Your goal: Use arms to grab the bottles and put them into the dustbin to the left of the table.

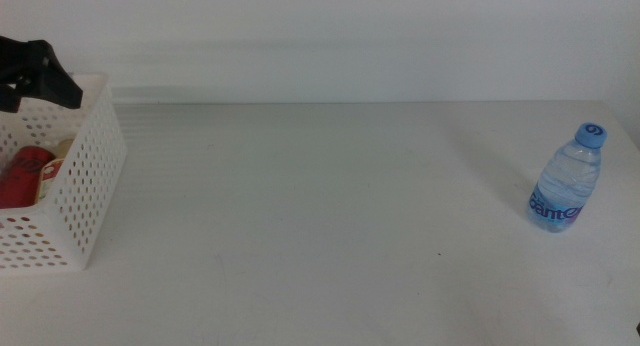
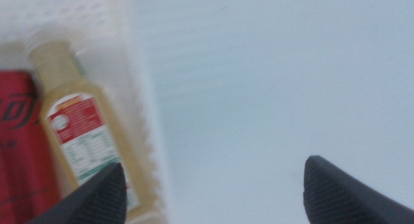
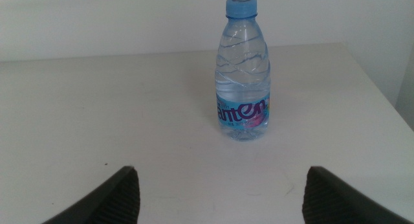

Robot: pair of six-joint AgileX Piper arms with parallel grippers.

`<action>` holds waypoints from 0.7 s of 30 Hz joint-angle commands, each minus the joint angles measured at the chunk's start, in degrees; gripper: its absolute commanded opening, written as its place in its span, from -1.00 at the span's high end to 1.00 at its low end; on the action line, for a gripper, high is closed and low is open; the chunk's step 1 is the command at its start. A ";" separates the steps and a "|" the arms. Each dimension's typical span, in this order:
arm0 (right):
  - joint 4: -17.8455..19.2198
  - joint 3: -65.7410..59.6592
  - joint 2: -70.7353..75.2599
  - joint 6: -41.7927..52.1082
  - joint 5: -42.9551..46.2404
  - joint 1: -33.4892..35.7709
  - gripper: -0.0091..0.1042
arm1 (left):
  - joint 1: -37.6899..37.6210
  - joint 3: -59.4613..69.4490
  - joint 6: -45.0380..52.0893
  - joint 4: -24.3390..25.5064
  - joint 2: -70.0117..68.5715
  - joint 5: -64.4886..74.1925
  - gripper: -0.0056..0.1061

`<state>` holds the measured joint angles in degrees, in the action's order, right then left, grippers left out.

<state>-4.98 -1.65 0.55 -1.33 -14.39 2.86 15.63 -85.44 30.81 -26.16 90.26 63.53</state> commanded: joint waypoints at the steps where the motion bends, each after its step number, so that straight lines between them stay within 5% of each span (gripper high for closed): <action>1: 0.37 0.51 1.57 0.74 4.20 -0.40 -0.32 | -0.14 3.84 4.04 -5.92 -7.75 -4.92 -0.72; 13: 0.37 0.51 1.57 0.74 4.20 -0.40 -0.32 | -0.14 28.01 15.77 -23.50 -31.83 -18.52 -0.72; 21: 0.37 0.51 1.57 0.74 4.20 -0.40 -0.32 | -0.14 32.57 15.72 -27.53 -41.12 -21.91 -0.72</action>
<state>-4.98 -1.65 0.55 -1.33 -14.39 2.86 15.63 -51.52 46.41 -50.06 50.40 44.53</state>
